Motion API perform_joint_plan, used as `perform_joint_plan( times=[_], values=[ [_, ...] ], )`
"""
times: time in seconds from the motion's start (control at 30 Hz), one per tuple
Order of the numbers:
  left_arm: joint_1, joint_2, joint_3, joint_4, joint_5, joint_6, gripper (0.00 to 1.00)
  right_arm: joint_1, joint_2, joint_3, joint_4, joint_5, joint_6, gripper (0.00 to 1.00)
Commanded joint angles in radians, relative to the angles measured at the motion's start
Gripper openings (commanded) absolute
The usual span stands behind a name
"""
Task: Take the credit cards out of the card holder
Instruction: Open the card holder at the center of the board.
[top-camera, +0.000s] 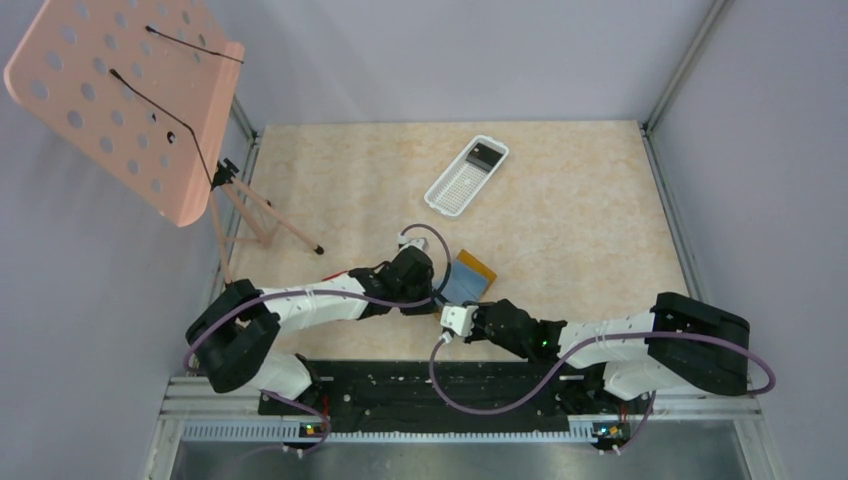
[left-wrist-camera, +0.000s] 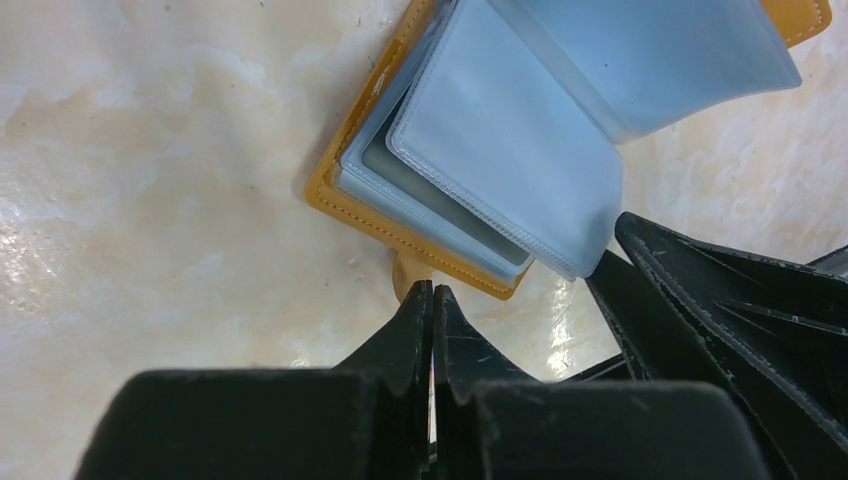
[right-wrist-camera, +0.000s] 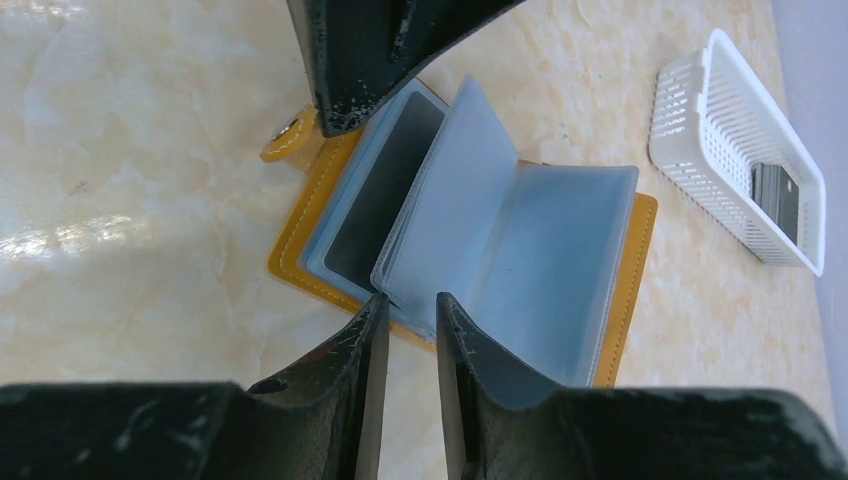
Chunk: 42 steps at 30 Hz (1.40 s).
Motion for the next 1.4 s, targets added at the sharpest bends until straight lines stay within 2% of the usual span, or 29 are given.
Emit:
perform_joint_plan(
  times=[0.0,0.23,0.77,0.93,1.37],
  values=[
    [0.002,-0.041,-0.014,-0.005,-0.034,0.004,0.00,0.014,0.002,0.036,0.077,0.055,0.041,0.24],
    [0.002,-0.060,-0.034,-0.006,-0.045,-0.007,0.00,0.015,0.031,0.048,0.104,0.131,0.081,0.17],
    [0.016,-0.088,-0.011,-0.018,-0.080,-0.014,0.00,0.015,0.132,0.104,0.156,0.170,0.121,0.17],
    [0.036,-0.087,0.021,-0.026,-0.108,-0.021,0.05,0.015,0.157,0.114,0.182,0.182,0.122,0.17],
    [0.077,-0.049,0.064,-0.005,-0.148,-0.026,0.06,0.013,0.180,0.098,0.257,0.216,0.127,0.17]
  ],
)
